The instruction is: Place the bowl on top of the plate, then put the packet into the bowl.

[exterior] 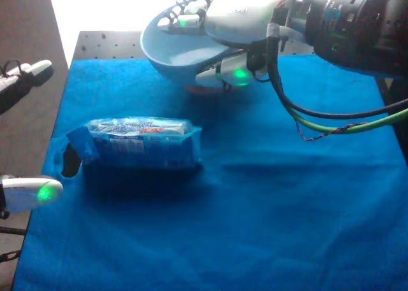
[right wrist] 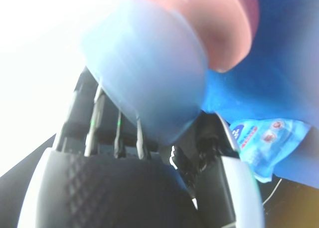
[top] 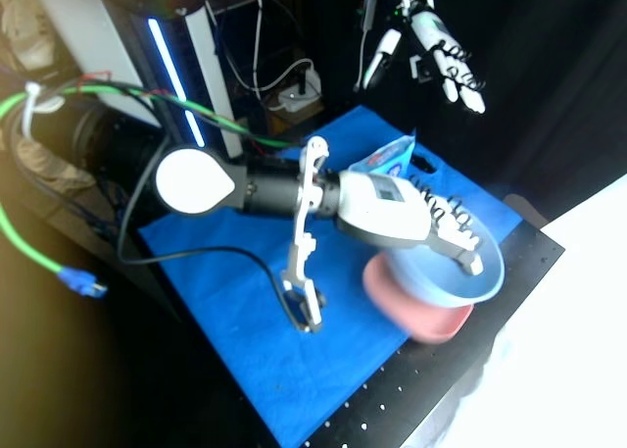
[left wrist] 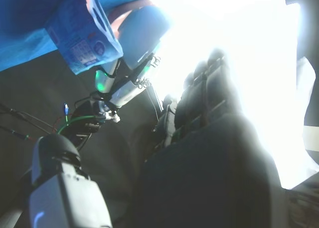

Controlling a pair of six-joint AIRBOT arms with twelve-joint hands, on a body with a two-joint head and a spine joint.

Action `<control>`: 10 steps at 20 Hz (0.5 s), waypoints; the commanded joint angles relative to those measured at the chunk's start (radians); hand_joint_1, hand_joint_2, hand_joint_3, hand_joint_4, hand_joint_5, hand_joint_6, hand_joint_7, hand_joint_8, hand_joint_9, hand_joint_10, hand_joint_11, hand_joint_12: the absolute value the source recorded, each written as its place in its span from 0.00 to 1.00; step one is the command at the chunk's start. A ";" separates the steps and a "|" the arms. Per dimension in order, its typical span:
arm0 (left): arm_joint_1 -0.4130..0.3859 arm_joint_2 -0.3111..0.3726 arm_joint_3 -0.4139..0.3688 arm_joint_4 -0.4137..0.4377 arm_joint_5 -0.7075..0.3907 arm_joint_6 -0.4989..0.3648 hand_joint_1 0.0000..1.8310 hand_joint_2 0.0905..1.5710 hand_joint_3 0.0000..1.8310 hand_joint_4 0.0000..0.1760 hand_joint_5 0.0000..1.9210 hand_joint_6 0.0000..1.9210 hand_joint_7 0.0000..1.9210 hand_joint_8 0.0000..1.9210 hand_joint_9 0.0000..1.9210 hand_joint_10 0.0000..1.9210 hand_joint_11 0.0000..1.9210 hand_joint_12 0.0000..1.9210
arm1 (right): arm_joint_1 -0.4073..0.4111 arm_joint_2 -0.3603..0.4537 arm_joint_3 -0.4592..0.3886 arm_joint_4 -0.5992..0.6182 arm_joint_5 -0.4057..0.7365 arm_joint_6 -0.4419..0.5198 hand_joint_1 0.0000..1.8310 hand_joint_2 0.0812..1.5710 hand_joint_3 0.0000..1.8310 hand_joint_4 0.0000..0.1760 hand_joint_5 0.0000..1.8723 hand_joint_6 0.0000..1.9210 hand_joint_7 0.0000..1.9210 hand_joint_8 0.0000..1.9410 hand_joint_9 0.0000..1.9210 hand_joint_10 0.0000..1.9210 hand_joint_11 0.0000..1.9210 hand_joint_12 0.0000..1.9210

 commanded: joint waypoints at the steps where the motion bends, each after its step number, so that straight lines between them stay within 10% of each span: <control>1: -0.012 -0.004 0.008 -0.012 -0.119 -0.007 0.29 0.49 0.00 1.00 0.00 0.00 0.00 0.00 0.00 0.00 0.00 0.00 | 0.006 0.002 0.003 0.019 0.074 -0.005 0.13 0.79 0.00 0.16 0.05 0.00 0.10 0.00 0.18 0.00 0.02 0.18; 6: -0.012 -0.005 0.007 -0.012 -0.119 -0.009 0.29 0.49 0.00 1.00 0.00 0.00 0.00 0.00 0.00 0.00 0.00 0.00 | -0.002 0.018 0.003 0.025 0.067 -0.005 0.29 0.73 0.00 0.07 0.07 0.00 0.11 0.00 0.13 0.00 0.00 0.18; 7: -0.012 -0.005 0.006 -0.012 -0.119 -0.010 0.29 0.49 0.00 1.00 0.00 0.00 0.00 0.00 0.00 0.00 0.00 0.00 | -0.006 0.030 0.003 0.037 0.066 -0.005 0.29 0.71 0.00 0.34 0.05 0.00 0.07 0.00 0.07 0.00 0.00 0.11; 10: -0.012 -0.007 0.006 -0.013 -0.118 -0.011 0.28 0.50 0.00 1.00 0.00 0.00 0.00 0.00 0.00 0.00 0.00 0.00 | -0.008 0.041 0.002 0.058 0.067 -0.005 0.29 0.69 0.00 0.55 0.04 0.00 0.04 0.00 0.03 0.00 0.00 0.03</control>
